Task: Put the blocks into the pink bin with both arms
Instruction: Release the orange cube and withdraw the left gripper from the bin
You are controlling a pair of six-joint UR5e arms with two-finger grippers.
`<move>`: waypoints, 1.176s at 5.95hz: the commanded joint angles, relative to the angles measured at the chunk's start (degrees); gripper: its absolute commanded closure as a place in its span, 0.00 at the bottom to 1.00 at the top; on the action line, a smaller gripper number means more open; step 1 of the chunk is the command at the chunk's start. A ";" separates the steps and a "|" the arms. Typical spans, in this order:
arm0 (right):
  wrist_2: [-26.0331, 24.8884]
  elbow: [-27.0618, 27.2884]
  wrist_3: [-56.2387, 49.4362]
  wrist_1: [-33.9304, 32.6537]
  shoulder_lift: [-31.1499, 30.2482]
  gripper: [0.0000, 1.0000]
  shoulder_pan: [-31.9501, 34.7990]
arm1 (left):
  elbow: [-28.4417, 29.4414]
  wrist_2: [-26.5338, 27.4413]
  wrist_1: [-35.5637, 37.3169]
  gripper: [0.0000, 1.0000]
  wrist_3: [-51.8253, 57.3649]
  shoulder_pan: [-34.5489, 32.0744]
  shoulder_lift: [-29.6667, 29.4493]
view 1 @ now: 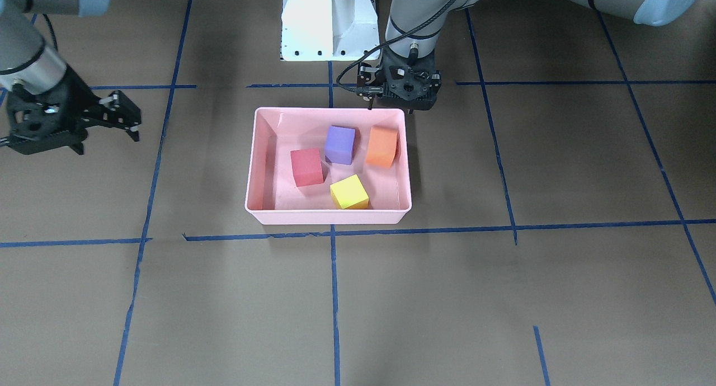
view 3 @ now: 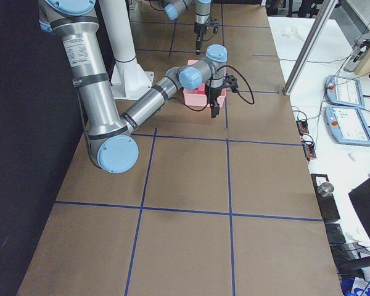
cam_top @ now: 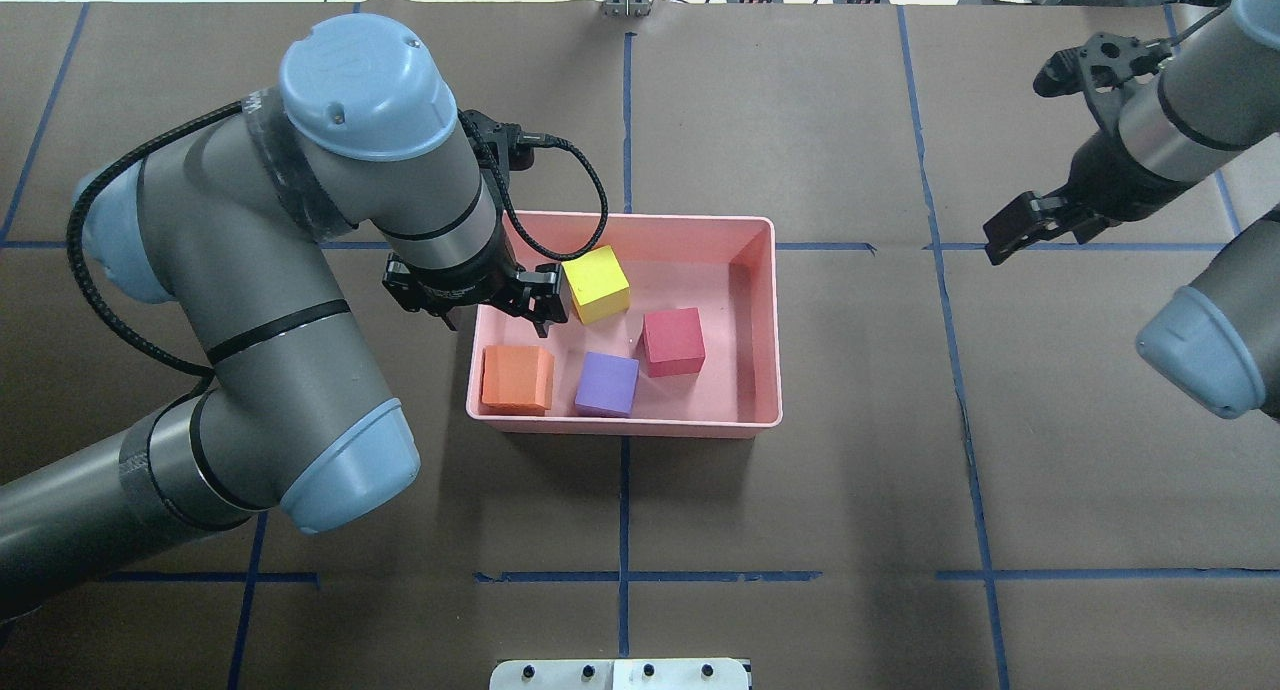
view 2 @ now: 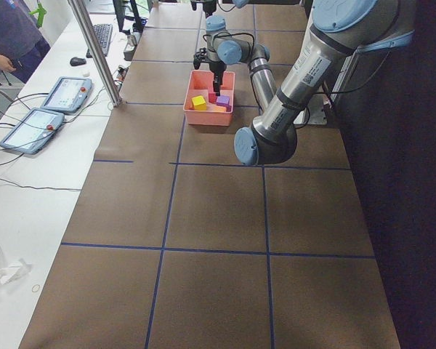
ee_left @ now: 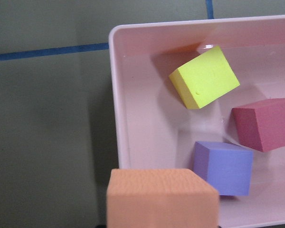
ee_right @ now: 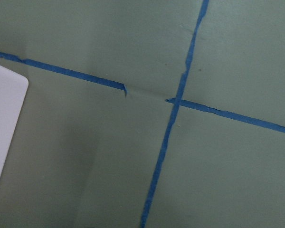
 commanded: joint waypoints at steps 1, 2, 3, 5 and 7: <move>0.66 1.51 -10.10 0.27 -6.43 0.00 4.43 | -1.12 -0.17 0.24 0.00 8.24 -2.40 3.54; 1.88 1.42 -16.95 0.36 -10.20 0.00 8.02 | -3.40 -0.35 0.15 0.00 17.44 -6.07 8.62; 2.59 1.51 -24.85 0.45 -14.59 0.00 11.97 | -4.03 -0.52 0.24 0.00 29.28 -11.68 12.41; 2.69 1.16 -40.58 0.28 -22.59 0.00 21.71 | -2.38 -8.21 0.41 0.00 56.33 -27.55 21.10; 8.79 -1.02 -45.84 -0.08 -30.33 0.00 32.09 | 0.17 -16.56 -0.28 0.00 66.83 -44.18 35.48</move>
